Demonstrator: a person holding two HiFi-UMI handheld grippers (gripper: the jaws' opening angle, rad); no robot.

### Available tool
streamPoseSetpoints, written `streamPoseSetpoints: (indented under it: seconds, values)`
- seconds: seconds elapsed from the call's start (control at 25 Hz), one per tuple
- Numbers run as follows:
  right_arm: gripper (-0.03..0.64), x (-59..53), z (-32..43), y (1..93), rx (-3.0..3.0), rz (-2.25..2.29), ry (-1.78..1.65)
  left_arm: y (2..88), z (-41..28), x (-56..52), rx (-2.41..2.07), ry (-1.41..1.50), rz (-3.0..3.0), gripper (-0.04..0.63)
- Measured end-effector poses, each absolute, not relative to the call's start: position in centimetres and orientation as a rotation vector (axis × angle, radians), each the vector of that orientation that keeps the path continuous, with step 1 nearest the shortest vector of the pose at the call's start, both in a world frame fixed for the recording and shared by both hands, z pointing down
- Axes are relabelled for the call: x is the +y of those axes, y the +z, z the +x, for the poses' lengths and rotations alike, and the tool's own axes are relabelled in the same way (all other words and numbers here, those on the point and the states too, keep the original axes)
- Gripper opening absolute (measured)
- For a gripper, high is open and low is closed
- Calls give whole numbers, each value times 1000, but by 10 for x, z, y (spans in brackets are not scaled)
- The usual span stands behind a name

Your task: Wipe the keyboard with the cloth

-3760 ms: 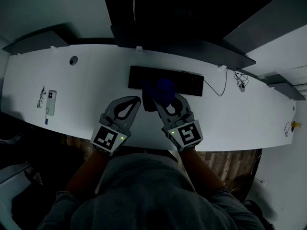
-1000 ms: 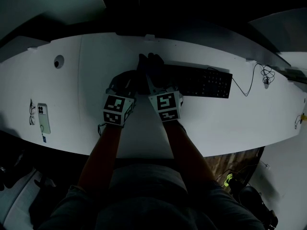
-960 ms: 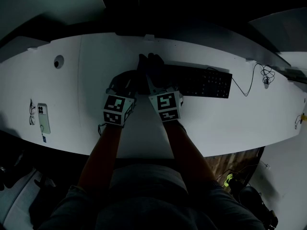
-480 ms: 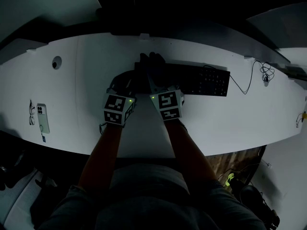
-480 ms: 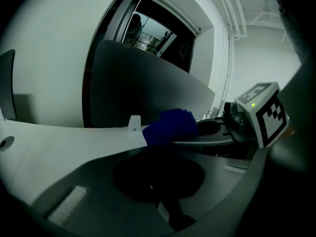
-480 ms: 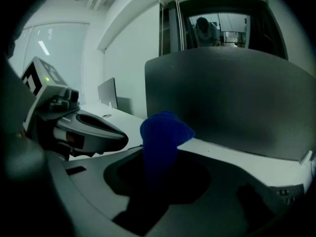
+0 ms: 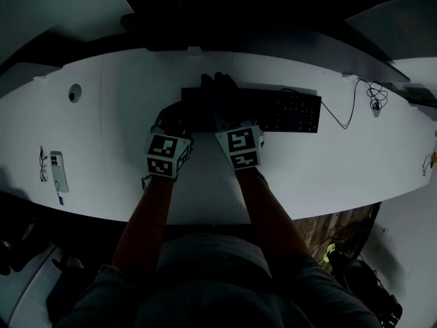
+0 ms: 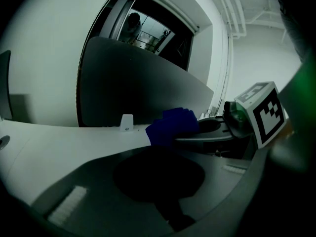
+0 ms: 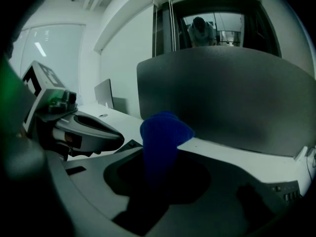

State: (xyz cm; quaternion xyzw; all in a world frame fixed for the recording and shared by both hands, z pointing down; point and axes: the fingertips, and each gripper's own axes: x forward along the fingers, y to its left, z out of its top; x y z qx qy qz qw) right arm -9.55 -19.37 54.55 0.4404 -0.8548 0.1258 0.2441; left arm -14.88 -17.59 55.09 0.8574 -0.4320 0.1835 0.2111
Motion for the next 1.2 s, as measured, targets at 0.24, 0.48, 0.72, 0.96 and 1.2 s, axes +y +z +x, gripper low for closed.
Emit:
streamPoseSetpoints:
  seconds: [0.24,0.48,0.72,0.96,1.2]
  values:
    - [126,-193,-76,546,-2322,1227,356,551,-138,-176,-1201,500,2372,8]
    - [126,-194,-57,546,-2314,1244,360,550,-123,-175,-1186,497,2376,8]
    - [126,-194,-43,546,-2308,1260,362,551,-111,-174,-1178,505,2378,8]
    - [126,-193,-28,546,-2299,1273,366,551,-99,-173,-1168,508,2383,8]
    - [126,-193,-13,546,-2290,1292,371,549,-84,-174,-1155,508,2395,8]
